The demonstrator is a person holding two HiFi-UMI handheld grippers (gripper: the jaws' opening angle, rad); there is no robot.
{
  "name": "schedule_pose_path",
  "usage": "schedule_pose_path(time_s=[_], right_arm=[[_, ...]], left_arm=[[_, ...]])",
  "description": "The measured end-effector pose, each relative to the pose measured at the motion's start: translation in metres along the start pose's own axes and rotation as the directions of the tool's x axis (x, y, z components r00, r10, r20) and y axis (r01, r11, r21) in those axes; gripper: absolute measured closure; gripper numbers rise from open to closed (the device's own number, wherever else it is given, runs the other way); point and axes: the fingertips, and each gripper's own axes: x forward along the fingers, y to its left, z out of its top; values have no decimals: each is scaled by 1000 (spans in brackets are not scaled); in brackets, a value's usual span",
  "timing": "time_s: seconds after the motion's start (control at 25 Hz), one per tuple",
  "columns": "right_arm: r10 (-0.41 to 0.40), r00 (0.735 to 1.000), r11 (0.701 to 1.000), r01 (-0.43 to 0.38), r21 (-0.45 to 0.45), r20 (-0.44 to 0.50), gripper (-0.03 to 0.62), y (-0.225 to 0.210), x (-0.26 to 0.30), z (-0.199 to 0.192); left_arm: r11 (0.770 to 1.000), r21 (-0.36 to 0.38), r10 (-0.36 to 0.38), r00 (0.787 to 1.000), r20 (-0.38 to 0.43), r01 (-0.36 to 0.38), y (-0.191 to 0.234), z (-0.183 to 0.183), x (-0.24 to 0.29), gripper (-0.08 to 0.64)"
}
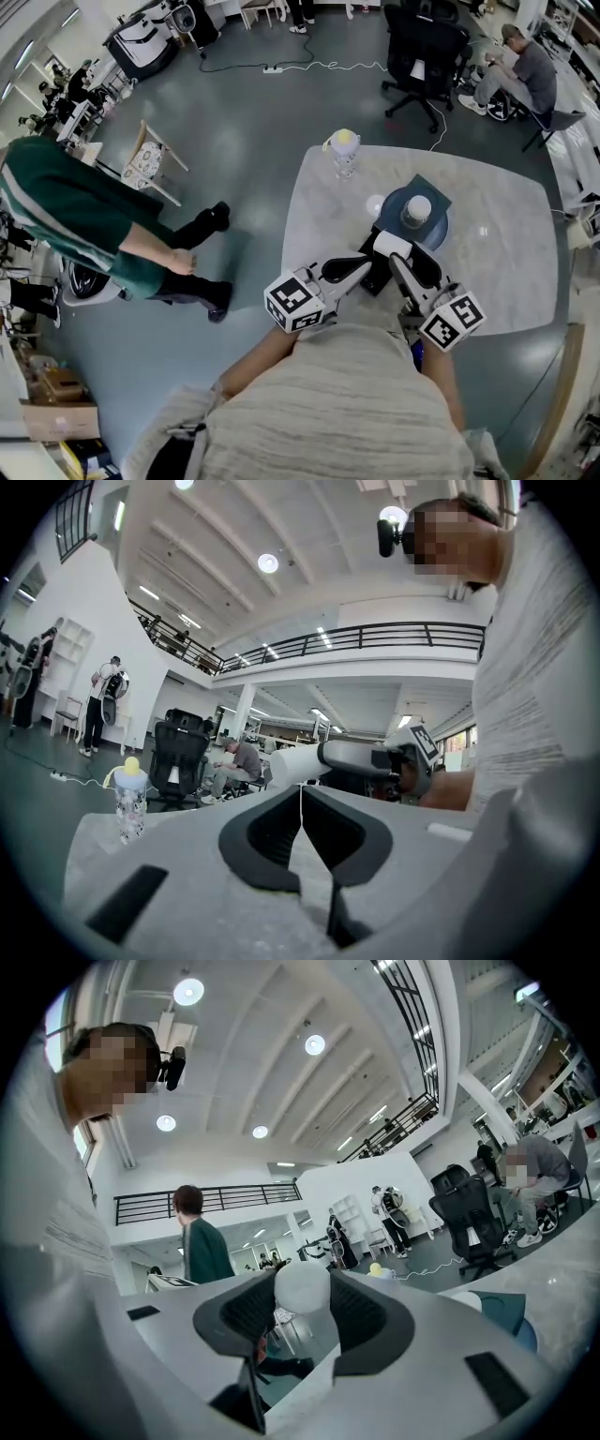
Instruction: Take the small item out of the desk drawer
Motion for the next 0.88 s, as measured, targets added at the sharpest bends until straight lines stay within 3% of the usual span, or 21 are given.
schedule_pose_path(time_s=[0.88], right_arm=[[-20,999,1000,21,-9,27,410,2,-10,4]], left_arm=[[999,0,-34,999,-7,34,-7,-5,5,543]])
